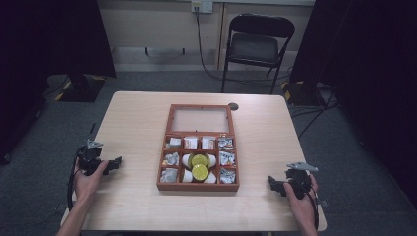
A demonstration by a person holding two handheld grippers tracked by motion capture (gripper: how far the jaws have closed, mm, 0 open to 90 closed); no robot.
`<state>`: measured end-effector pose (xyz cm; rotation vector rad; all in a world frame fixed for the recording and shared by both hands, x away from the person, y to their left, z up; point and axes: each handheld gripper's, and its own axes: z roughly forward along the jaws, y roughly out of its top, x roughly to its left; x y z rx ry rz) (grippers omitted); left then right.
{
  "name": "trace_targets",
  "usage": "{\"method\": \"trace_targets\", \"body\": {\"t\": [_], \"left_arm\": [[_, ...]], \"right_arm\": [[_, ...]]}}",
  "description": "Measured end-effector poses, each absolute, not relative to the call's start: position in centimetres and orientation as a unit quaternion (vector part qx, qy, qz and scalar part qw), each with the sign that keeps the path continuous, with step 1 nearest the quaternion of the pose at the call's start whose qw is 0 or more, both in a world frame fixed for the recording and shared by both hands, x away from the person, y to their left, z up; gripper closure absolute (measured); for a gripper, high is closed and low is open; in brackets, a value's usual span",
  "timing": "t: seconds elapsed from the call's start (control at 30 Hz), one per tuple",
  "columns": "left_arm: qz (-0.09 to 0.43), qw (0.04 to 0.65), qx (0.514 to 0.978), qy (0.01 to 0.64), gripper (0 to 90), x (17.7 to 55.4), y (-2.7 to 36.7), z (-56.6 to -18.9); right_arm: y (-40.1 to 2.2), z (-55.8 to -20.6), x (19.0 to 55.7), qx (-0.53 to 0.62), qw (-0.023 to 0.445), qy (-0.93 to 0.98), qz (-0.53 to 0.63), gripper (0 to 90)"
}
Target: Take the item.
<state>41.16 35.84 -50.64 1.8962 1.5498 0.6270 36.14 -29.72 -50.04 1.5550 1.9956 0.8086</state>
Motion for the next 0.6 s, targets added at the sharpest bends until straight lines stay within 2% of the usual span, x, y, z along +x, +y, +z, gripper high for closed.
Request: {"method": "trace_targets", "body": {"t": [0.17, 0.3, 0.4, 0.6], "left_arm": [[0.235, 0.303, 0.715, 0.585, 0.8, 41.08, 35.89, -50.56], [0.240, 0.306, 0.710, 0.587, 18.2, 40.80, 36.00, -50.22], [0.230, 0.317, 0.710, 0.586, 15.5, 40.75, 35.96, -50.17], [0.216, 0.319, 0.722, 0.575, 17.1, 40.65, 35.16, -49.92]], "right_arm": [[-29.73, -50.04, 36.14, 0.568, 0.240, 0.729, 0.296, 0.0], [-29.71, -50.04, 36.18, 0.568, 0.240, 0.729, 0.296, 0.0], [-29.69, -50.04, 36.22, 0.569, 0.240, 0.729, 0.296, 0.0], [-29.69, -50.03, 36.23, 0.569, 0.240, 0.729, 0.295, 0.0]]}}
